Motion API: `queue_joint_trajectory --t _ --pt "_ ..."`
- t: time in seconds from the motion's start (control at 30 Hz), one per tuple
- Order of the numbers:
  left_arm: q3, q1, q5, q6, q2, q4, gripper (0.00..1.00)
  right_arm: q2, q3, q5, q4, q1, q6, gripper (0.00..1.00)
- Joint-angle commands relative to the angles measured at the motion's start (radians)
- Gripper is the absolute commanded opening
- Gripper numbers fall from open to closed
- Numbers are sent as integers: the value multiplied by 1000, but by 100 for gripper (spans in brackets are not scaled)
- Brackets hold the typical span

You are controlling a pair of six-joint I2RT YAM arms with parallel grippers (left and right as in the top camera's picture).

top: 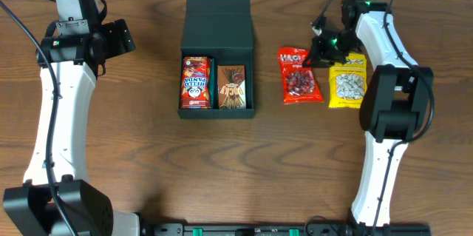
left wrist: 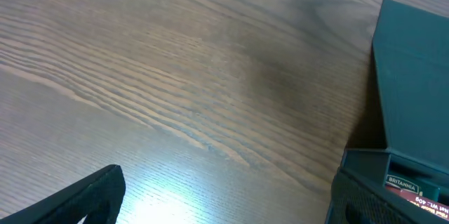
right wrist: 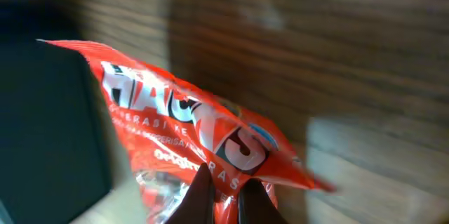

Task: Pack container
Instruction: 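Grasp the red Hacks candy bag with the right gripper, then drop the red Hacks bag into the black box beside Hello Panda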

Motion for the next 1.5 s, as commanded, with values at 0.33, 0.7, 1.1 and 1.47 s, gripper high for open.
queue_joint_trajectory --t 0.33,0.7,1.1,1.47 --pt "-3 2 -3 -12 31 -3 95 -328 90 -12 64 254 438 2" --pt "-3 2 -3 -24 34 -1 95 -245 87 203 82 451 727 2" --pt "-3 2 0 -23 34 9 95 -134 87 299 67 507 817 2" --pt "-3 2 1 -23 34 12 95 -95 87 302 39 507 684 99"
